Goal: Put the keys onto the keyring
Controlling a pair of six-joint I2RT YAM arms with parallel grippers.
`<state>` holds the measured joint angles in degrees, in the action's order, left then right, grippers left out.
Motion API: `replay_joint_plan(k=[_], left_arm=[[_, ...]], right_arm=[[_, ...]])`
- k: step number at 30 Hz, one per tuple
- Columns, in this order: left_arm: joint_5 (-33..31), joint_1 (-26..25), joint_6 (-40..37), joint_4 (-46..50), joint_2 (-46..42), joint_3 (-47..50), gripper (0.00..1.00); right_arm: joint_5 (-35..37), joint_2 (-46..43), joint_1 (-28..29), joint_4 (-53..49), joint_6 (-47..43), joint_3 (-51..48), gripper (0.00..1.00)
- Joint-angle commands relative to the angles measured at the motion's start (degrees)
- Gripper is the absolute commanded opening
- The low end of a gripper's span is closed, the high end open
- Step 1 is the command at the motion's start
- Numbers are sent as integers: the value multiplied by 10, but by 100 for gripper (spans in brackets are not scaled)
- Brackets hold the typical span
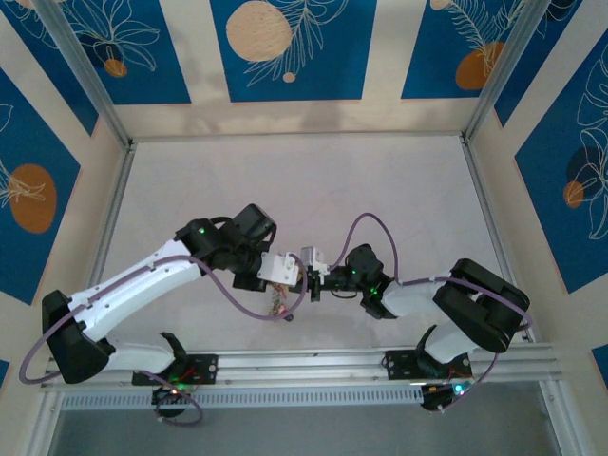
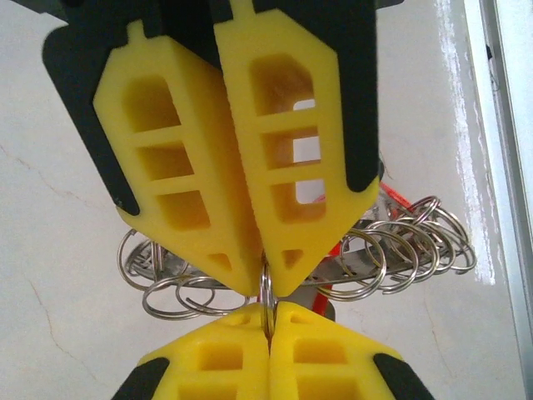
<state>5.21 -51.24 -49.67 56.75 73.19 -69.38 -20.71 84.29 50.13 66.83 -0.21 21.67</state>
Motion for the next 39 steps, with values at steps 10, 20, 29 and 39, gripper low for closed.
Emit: replay_joint_plan(k=[10,20,29,39], left_arm=[[47,-6,11,-46,-32,19,6],[53,24,56,-141,-156,141,29],[72,25,64,-203,-173,155,30],[84,30,36,-154,-147,141,13]], right_arm=[[20,2,3,14,-7,20,0],[3,-9,-2,98,0,-11,0],[-15,-9,-1,111,-6,-11,0],[-13,-11,1,116,-8,-10,0]])
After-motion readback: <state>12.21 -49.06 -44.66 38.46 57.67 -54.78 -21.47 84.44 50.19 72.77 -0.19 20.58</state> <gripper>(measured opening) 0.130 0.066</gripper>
